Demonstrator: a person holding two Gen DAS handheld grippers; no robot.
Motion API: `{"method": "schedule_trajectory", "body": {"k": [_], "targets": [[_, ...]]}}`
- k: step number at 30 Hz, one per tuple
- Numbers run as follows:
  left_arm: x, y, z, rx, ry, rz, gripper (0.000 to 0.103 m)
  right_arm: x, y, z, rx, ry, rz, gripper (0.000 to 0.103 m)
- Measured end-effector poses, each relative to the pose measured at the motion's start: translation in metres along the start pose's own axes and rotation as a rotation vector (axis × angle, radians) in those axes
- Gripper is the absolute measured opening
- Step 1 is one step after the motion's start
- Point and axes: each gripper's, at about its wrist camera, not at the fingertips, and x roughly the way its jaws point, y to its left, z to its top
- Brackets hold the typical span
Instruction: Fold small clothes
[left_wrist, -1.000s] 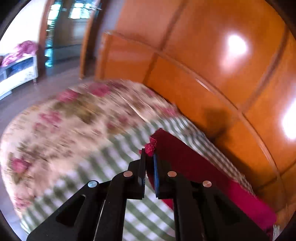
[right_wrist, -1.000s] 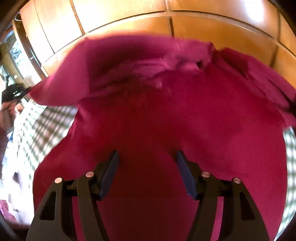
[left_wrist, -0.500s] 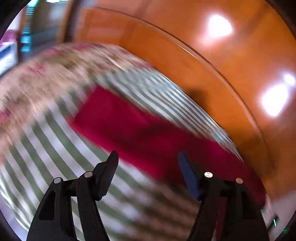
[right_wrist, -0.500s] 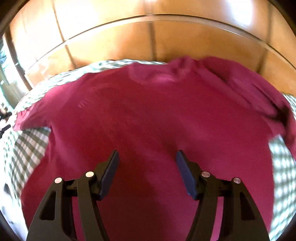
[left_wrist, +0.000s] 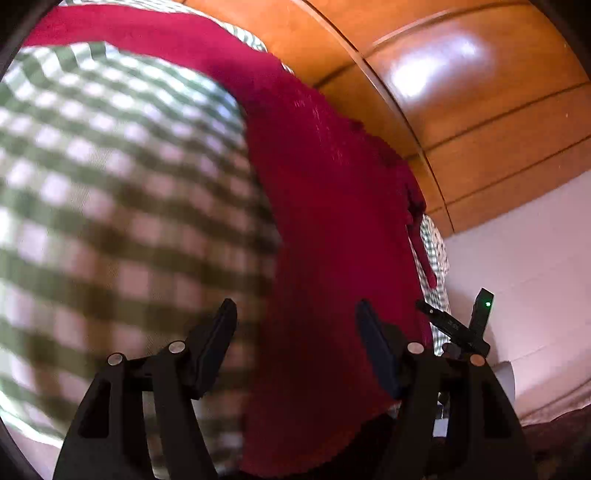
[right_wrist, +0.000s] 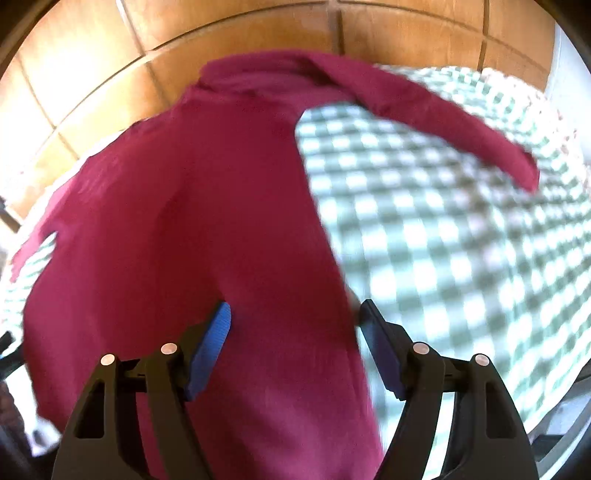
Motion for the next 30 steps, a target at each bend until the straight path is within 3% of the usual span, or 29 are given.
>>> {"method": "schedule_trajectory", "body": {"k": [1, 3, 5, 7, 8, 12, 14, 17, 18, 19, 22, 24, 28, 30], "targets": [[0.001, -0.002, -0.004, 0.004, 0.009, -0.008, 0.054, -0.004, 0.004, -0.011, -0.020, 0.014, 0.029, 0.071], [0.005, -0.007, -0.013, 0.016, 0.039, -0.004, 0.023, -0.011, 0.011, -0.027, -0.060, 0.025, 0.044, 0.068], [0.003, -0.014, -0.019, 0.053, 0.041, 0.021, 0.010, -0.017, 0.018, -0.039, -0.104, 0.029, 0.055, 0.040], [-0.005, -0.023, -0.017, 0.079, 0.028, 0.025, 0.008, -0.024, 0.020, -0.041, -0.117, 0.031, 0.073, 0.017], [-0.012, -0.028, -0.012, 0.081, 0.017, 0.000, 0.007, -0.031, 0.023, -0.039, -0.128, 0.018, 0.081, 0.015], [-0.048, -0.041, 0.007, 0.127, -0.032, -0.026, 0.003, -0.081, 0.028, -0.030, -0.138, -0.090, 0.205, 0.015], [-0.053, -0.039, 0.009, 0.161, -0.016, 0.039, 0.003, -0.094, 0.028, -0.034, -0.167, -0.103, 0.210, 0.015], [-0.036, -0.017, -0.001, 0.139, 0.080, 0.158, 0.004, -0.073, 0.028, -0.049, -0.209, 0.000, 0.165, 0.013], [-0.025, -0.010, -0.006, 0.145, 0.114, 0.249, 0.005, -0.063, 0.030, -0.058, -0.222, 0.038, 0.153, 0.012], [-0.020, -0.007, -0.009, 0.146, 0.129, 0.289, 0.008, -0.058, 0.031, -0.063, -0.231, 0.059, 0.145, 0.012], [-0.022, -0.009, -0.008, 0.122, 0.089, 0.300, 0.014, -0.046, 0.032, -0.072, -0.236, 0.085, 0.109, 0.012], [-0.033, -0.021, -0.001, 0.150, 0.011, 0.352, 0.032, -0.045, 0.027, -0.067, -0.199, 0.087, 0.130, 0.013], [-0.042, -0.044, 0.011, 0.209, -0.076, 0.351, 0.039, -0.059, -0.005, -0.045, -0.083, 0.005, 0.108, 0.053], [-0.027, -0.061, 0.024, 0.241, -0.092, 0.338, 0.042, -0.067, -0.029, -0.029, -0.013, -0.059, 0.027, 0.054]]}}
